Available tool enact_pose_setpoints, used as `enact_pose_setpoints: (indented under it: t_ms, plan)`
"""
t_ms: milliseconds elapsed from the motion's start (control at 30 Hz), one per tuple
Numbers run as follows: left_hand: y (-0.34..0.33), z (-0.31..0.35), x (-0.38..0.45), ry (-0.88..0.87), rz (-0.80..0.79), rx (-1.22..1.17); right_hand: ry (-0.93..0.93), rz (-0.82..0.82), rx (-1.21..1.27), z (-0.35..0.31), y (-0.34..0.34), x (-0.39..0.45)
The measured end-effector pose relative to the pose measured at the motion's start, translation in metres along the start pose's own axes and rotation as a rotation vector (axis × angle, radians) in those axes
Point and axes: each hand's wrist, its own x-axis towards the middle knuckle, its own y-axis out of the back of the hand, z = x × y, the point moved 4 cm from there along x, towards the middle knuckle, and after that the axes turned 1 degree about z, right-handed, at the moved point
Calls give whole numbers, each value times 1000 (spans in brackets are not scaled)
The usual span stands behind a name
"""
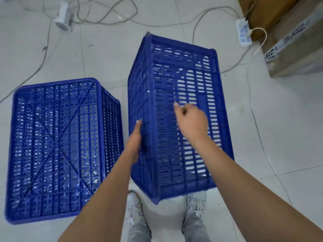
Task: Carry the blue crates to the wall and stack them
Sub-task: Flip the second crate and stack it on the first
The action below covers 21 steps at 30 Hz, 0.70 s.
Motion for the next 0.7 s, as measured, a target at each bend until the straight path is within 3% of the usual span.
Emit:
enact_pose_setpoints:
  t_ms: [67, 100, 167, 233, 300, 433, 700]
  plan:
    - [22, 2, 3, -7, 1, -28, -67, 185, -152, 36, 16, 11]
    - [34, 3, 5, -11, -2, -35, -167, 168, -186, 59, 20, 16]
    - [54, 4, 9, 2, 47, -9, -405, -78, -96, 102, 10, 21]
    - [70, 2, 14, 14, 218, 98, -576, -356, 79, 122, -15, 13]
    - [77, -1, 19, -19, 313, 202, -579, -421, 173, 123, -35, 2]
    - [78, -2, 27, -61, 333, 250, -527, -295, 260, 119, -47, -6]
    - [56, 2, 15, -72, 386, 300, -553, -203, 284, 114, -18, -16]
